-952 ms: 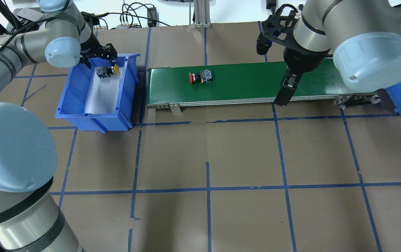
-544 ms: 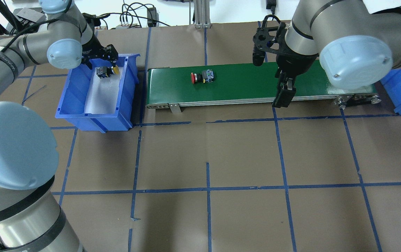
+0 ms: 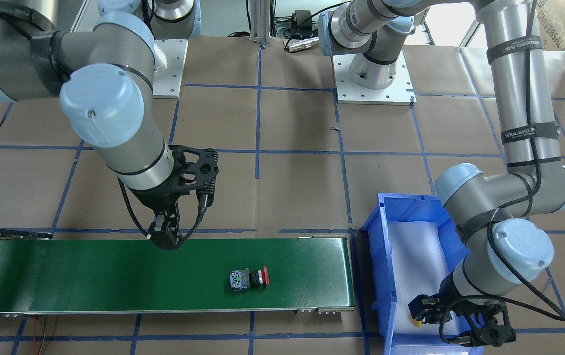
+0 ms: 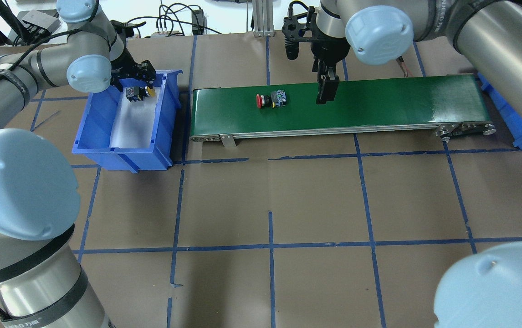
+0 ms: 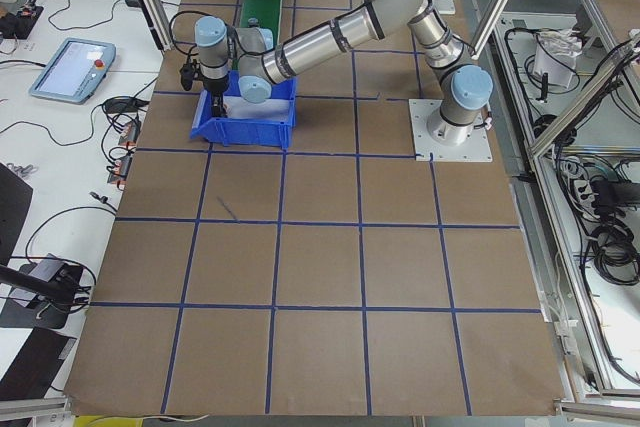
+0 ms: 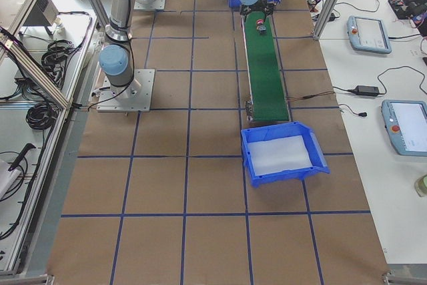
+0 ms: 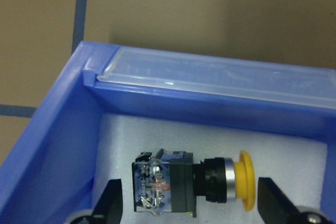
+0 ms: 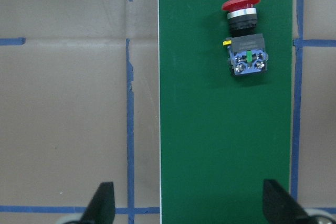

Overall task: Transport two buttons from left to right
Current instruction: 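Grasp the red button with the right gripper while the left grasps the yellow, then carry the red button to the far bin while the left lifts the yellow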

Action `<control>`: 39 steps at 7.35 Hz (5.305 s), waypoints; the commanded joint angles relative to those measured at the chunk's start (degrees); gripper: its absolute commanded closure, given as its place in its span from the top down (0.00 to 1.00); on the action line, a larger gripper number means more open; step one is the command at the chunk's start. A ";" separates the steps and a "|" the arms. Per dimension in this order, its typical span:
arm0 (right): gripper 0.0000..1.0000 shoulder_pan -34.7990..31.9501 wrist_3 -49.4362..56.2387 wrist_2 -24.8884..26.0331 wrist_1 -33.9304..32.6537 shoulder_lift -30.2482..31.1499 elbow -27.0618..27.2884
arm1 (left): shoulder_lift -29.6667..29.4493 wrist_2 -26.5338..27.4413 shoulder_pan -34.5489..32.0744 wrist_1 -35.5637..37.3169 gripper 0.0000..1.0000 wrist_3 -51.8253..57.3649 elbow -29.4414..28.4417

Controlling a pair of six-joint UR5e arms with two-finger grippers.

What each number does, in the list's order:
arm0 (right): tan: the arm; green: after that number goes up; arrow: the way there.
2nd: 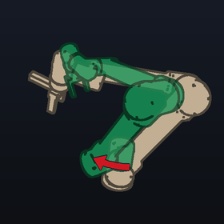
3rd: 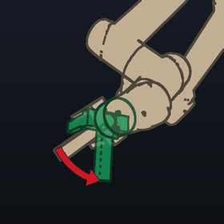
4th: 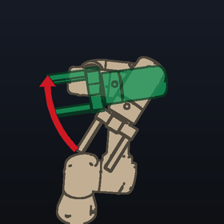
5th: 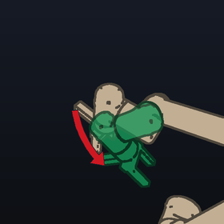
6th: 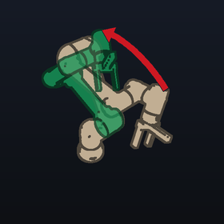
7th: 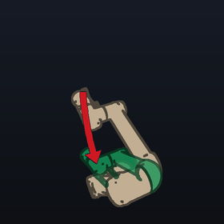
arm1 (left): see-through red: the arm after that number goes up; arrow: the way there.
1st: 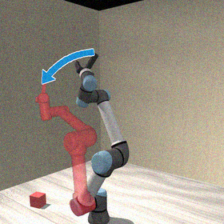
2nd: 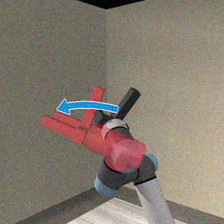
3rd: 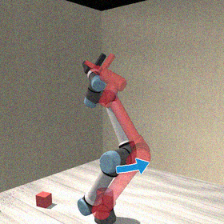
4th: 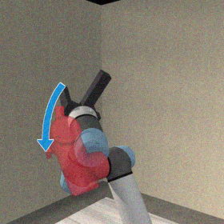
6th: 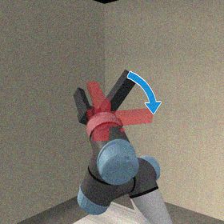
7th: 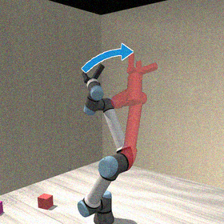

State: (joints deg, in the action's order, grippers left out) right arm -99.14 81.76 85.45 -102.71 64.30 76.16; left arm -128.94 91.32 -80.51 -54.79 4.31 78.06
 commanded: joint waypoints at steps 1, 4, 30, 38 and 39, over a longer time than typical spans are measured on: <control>1.00 -0.53 0.06 0.24 -0.64 -5.40 -4.26 | -0.09 0.00 0.00 0.13 1.00 0.00 0.08; 1.00 -1.32 0.24 0.06 -2.66 -9.79 -4.26 | -0.18 0.00 -0.18 0.13 1.00 -0.09 0.08; 0.04 42.25 -41.60 7.23 16.23 1.20 -6.45 | 16.97 1.06 -10.96 -14.65 0.57 -8.93 -0.10; 0.05 46.23 -40.90 11.58 7.80 -13.66 -15.95 | 2.99 1.93 -20.30 -1.19 0.57 -14.49 0.69; 0.05 46.23 -40.72 11.58 7.09 -14.37 -15.43 | 3.07 2.11 -20.48 -1.54 0.57 -14.85 0.87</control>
State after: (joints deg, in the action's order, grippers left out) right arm -52.90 40.91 97.02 -94.43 51.02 60.26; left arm -125.53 93.26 -100.59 -56.27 -9.89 78.80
